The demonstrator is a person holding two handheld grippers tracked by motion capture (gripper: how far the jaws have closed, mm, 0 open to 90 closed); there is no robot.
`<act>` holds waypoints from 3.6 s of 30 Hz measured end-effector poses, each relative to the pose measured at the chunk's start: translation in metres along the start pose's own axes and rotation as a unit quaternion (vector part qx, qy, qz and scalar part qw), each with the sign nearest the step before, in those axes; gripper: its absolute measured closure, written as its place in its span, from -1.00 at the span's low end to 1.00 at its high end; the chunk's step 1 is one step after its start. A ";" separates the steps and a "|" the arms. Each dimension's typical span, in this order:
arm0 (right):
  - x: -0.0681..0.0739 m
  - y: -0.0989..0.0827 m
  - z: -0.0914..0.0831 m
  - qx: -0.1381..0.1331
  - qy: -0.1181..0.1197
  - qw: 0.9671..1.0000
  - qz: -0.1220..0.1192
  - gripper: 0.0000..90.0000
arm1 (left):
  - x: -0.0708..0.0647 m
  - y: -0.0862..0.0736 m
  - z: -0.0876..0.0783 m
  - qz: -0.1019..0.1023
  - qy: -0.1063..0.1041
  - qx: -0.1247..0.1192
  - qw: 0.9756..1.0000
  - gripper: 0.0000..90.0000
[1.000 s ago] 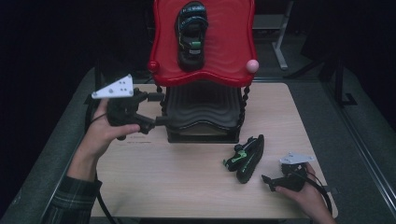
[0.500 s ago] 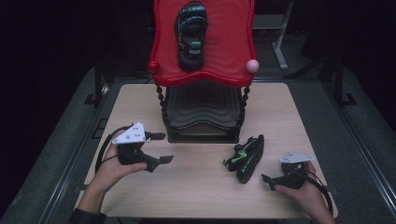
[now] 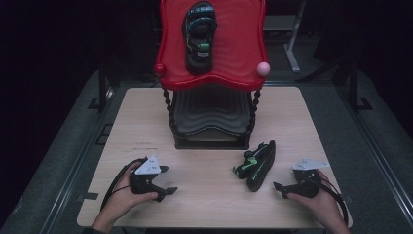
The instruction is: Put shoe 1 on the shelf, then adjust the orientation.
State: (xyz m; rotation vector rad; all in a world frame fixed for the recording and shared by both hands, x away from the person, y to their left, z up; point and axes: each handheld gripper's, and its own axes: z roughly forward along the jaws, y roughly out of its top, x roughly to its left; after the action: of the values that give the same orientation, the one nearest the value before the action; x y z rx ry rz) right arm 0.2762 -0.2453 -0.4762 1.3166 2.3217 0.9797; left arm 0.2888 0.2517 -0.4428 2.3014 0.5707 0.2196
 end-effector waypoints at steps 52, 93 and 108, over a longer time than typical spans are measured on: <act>-0.017 0.082 -0.028 -0.097 0.057 0.993 -0.040 1.00 | 0.019 -0.024 0.021 -0.035 0.041 0.004 0.999 -1.00; -0.055 0.015 -0.016 -0.021 0.049 0.999 0.006 1.00 | 0.019 -0.024 0.021 -0.034 0.041 0.005 0.999 -1.00; -0.059 0.014 -0.058 -0.114 0.072 0.990 0.036 0.37 | 0.019 -0.024 0.021 -0.034 0.041 0.004 0.999 -1.00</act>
State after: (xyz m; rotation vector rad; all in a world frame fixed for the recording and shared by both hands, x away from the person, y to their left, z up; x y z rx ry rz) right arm 0.2846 -0.3142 -0.4284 1.2826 2.1956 1.3606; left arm 0.3041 0.2628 -0.4748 2.2852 0.6928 0.2806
